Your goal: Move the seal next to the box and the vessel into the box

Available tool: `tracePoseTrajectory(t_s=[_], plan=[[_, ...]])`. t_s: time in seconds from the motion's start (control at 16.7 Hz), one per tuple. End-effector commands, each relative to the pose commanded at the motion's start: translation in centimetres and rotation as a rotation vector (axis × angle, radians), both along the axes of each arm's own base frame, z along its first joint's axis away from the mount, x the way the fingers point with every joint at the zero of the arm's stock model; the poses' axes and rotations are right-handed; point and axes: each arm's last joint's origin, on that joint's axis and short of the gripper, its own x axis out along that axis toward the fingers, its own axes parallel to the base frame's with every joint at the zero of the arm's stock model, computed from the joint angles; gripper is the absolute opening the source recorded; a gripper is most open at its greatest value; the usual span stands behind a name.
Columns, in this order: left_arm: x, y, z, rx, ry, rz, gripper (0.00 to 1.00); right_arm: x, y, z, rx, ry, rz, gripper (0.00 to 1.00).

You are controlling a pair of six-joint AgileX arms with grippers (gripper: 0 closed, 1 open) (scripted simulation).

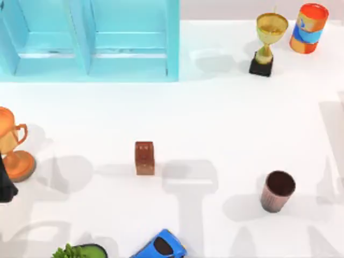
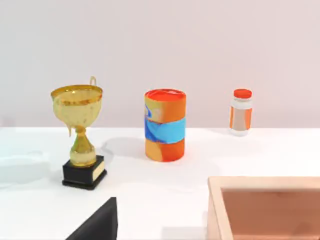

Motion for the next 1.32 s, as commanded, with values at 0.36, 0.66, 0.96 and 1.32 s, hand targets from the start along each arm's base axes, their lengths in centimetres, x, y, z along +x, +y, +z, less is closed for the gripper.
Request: tracePoseTrajectory(t_s=[0.36, 0.66, 0.96, 1.32], plan=[[0.0, 0.0, 0.0, 0.0, 0.0, 0.0, 1.0, 0.1, 0.7, 1.8, 0.03, 0.074, 0.076, 1.0], [0.0, 0.0, 0.0, 0.0, 0.0, 0.0, 1.0, 1.6, 3.3, 8.7, 0.11, 0.321, 0.284, 1.0], [0.0, 0.0, 0.0, 0.0, 0.0, 0.0, 1.0, 6.8, 9.4, 17.7, 0.178, 0.634, 0.469, 1.0], [0.0, 0.0, 0.0, 0.0, 0.0, 0.0, 1.0, 13.7, 21.4, 21.6, 0.195, 1.007, 0.519, 1.0]])
